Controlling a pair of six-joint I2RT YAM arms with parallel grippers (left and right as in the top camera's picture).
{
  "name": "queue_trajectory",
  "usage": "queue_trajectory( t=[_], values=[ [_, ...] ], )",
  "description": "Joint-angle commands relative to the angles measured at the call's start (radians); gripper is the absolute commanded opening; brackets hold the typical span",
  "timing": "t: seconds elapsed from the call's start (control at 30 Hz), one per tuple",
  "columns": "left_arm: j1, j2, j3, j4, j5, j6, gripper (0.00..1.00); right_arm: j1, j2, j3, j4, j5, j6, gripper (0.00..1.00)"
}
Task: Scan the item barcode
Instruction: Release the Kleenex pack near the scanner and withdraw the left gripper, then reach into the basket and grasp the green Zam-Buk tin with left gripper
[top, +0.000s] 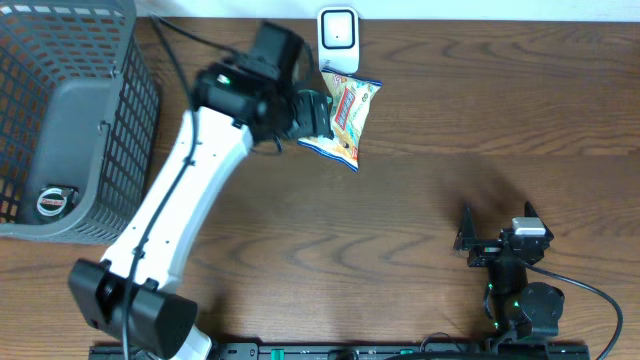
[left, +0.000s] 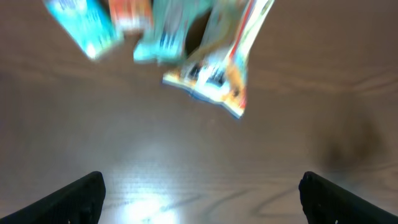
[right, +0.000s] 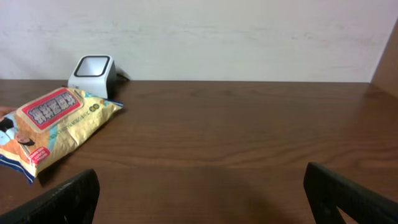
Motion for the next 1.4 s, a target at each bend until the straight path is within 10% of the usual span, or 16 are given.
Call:
queue_trajectory(
  t=[0.0, 0.5, 0.8, 1.37],
  values=[
    [0.042, -0.008, 0.142, -0.026, 0.002, 0.055, 0.98, -0.003, -0.006, -0.002, -0.005, 0.008, 0.011, 0.99],
    [0.547, -0.162, 0.302, 0.093, -0.472, 0.121, 0.98, -0.003, -0.006, -0.002, -0.005, 0.007, 0.011, 0.99],
    [0.924, -0.128, 0.245, -0.116, -0.471, -0.171, 0.98, -0.003, -0.006, -0.002, -0.005, 0.008, 0.011, 0.99],
    [0.986, -0.044, -0.151, 0.123, -0.535, -0.235, 0.98, -0.003, -0.006, -0.002, -0.005, 0.008, 0.011, 0.99]
  ],
)
